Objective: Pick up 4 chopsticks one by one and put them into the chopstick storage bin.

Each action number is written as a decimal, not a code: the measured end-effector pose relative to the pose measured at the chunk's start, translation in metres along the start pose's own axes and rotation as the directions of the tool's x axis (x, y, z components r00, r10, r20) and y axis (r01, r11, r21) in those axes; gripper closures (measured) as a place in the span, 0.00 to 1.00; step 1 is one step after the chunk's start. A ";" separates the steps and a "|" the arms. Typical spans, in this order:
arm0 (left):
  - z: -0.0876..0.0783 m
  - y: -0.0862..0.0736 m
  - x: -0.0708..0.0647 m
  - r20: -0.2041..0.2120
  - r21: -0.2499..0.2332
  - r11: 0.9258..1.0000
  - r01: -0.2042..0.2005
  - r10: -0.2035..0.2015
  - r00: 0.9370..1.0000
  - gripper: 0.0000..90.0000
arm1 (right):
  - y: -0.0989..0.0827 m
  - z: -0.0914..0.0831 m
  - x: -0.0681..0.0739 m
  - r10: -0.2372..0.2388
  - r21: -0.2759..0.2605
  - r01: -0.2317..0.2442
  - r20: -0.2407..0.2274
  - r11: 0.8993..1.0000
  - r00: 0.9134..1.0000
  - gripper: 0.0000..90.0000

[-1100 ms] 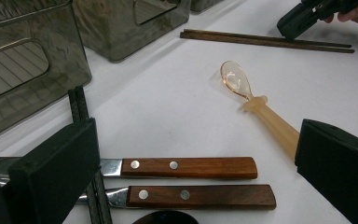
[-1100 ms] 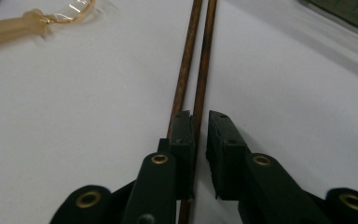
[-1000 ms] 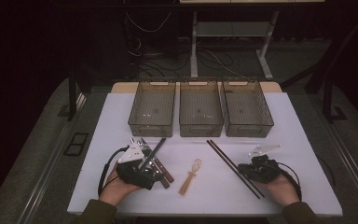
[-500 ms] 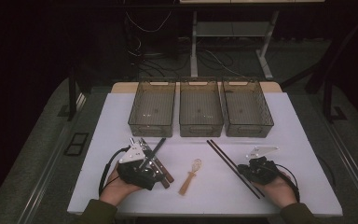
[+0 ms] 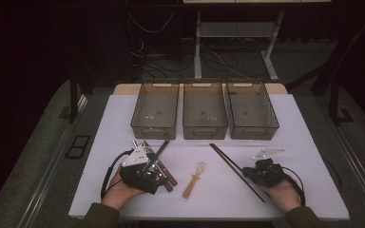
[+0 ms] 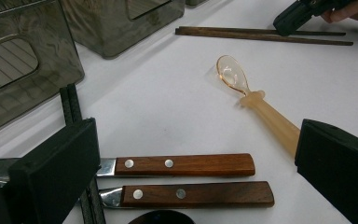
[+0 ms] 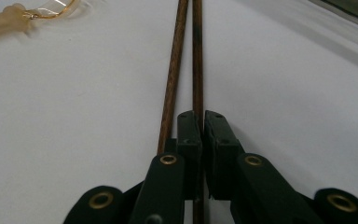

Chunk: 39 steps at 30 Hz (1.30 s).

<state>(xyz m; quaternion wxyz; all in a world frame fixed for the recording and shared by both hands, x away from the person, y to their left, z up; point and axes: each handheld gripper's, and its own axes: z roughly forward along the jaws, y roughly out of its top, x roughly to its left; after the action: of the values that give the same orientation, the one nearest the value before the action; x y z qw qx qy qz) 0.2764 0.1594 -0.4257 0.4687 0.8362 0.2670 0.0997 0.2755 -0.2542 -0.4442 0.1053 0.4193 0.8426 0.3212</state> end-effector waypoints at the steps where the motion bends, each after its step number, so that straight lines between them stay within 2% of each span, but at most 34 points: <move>1: 0.000 0.000 0.000 -0.001 0.000 1.000 -0.001 0.001 1.000 0.00 | 0.000 0.000 0.000 0.000 0.000 0.000 -0.002 1.000 1.000 0.95; 8: 0.000 0.000 -0.001 -0.001 0.000 1.000 -0.004 0.004 1.000 0.00 | -0.001 -0.002 -0.002 -0.001 -0.006 0.001 0.006 1.000 1.000 0.95; 20: 0.000 0.000 -0.001 0.001 -0.002 1.000 -0.003 0.003 1.000 0.00 | -0.001 -0.008 -0.007 0.013 -0.027 -0.013 -0.007 1.000 1.000 0.95; 28: -0.001 0.000 0.000 0.002 0.002 1.000 -0.008 0.008 1.000 0.00 | 0.000 -0.018 -0.012 0.030 -0.086 -0.031 -0.014 0.996 0.999 0.95; 39: 0.001 -0.002 -0.002 0.015 0.003 1.000 -0.008 0.008 1.000 0.00 | 0.002 -0.027 -0.015 0.027 -0.118 -0.031 -0.030 0.993 0.999 0.95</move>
<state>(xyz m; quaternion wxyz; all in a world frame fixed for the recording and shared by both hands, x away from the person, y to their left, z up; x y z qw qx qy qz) 0.2747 0.1583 -0.4283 0.4688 0.8388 0.2601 0.0949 0.2736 -0.2769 -0.4233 0.1133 0.4200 0.8173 0.3779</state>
